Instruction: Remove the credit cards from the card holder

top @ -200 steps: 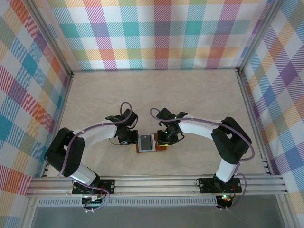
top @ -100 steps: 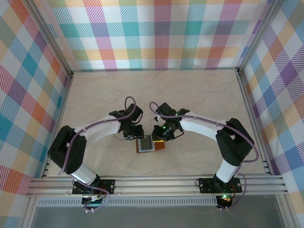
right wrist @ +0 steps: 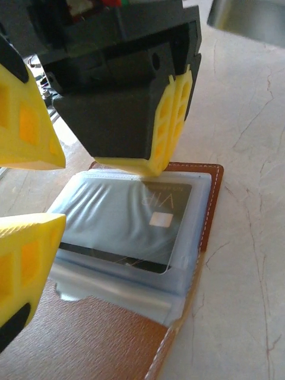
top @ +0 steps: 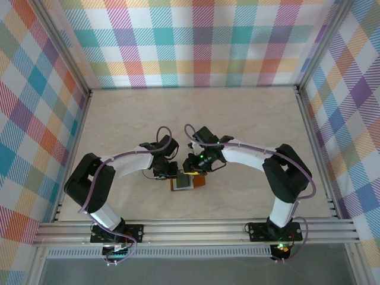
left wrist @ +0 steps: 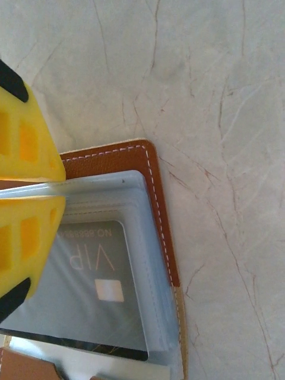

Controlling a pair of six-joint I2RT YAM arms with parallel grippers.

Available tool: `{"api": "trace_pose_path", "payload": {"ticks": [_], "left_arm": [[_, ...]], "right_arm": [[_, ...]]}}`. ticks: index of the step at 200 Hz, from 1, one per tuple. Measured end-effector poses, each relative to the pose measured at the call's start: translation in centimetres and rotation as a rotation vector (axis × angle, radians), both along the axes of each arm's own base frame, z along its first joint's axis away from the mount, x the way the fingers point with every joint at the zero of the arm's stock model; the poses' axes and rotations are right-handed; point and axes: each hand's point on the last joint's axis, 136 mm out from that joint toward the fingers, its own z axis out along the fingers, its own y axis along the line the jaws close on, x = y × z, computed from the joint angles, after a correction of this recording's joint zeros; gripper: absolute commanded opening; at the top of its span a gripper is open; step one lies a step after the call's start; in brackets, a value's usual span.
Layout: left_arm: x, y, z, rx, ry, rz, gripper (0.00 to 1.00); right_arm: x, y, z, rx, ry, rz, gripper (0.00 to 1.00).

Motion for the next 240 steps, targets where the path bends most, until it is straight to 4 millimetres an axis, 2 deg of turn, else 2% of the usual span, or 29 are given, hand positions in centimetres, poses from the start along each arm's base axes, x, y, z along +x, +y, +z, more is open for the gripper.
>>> {"api": "trace_pose_path", "payload": {"ticks": [104, 149, 181, 215, 240], "left_arm": [[0.1, 0.2, -0.1, 0.012, -0.004, -0.005, 0.13], [0.1, 0.2, -0.1, 0.012, -0.005, -0.005, 0.13], [0.1, 0.2, -0.1, 0.013, -0.006, -0.008, 0.13], [0.0, 0.6, -0.1, 0.031, -0.008, -0.005, 0.13], [0.0, 0.8, 1.1, 0.034, -0.018, -0.003, 0.14]], "right_arm": [[-0.4, 0.1, -3.5, -0.029, 0.065, 0.01, 0.31], [-0.1, -0.5, -4.1, -0.069, 0.048, -0.002, 0.31], [0.0, -1.0, -3.8, -0.09, 0.03, -0.012, 0.32], [-0.1, -1.3, -2.3, -0.074, 0.003, -0.016, 0.34], [-0.1, -1.2, -1.3, -0.057, -0.013, -0.016, 0.34]]}}
